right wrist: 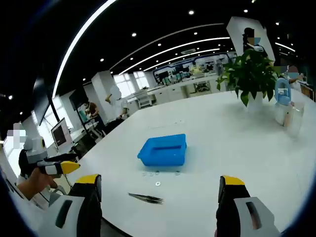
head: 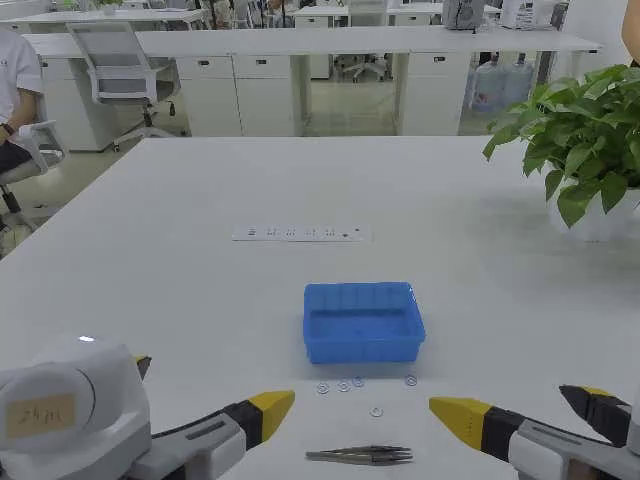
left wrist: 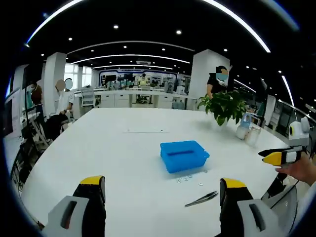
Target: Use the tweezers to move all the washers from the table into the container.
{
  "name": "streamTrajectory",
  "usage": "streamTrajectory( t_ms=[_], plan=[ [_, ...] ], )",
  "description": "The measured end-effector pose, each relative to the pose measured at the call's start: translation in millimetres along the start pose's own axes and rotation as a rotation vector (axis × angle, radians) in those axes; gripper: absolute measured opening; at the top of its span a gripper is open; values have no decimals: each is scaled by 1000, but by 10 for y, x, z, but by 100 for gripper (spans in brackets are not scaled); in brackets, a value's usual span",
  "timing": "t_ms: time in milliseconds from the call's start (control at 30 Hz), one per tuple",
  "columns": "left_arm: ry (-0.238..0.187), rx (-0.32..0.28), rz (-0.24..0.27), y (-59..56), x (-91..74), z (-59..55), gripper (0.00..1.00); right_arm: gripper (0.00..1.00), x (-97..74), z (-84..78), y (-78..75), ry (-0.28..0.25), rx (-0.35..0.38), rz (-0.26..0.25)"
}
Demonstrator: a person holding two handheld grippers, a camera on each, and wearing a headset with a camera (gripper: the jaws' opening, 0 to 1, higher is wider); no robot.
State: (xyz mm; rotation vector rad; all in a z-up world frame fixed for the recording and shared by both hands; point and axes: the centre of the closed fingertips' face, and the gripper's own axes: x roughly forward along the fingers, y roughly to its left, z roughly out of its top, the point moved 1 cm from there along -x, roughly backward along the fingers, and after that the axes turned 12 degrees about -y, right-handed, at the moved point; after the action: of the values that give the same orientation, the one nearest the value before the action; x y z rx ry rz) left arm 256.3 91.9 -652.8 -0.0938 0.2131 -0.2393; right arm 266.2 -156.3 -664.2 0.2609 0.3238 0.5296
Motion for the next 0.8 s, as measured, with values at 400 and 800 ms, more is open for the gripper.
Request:
streamTrajectory(
  t_ms=[400, 800],
  plan=[
    [-6, -18, -7, 12, -12, -17, 97, 98, 2, -64, -62, 13, -28, -15],
    [2, -12, -14, -2, -45, -52, 95, 98, 23, -91, -17, 11, -6, 8]
  ],
)
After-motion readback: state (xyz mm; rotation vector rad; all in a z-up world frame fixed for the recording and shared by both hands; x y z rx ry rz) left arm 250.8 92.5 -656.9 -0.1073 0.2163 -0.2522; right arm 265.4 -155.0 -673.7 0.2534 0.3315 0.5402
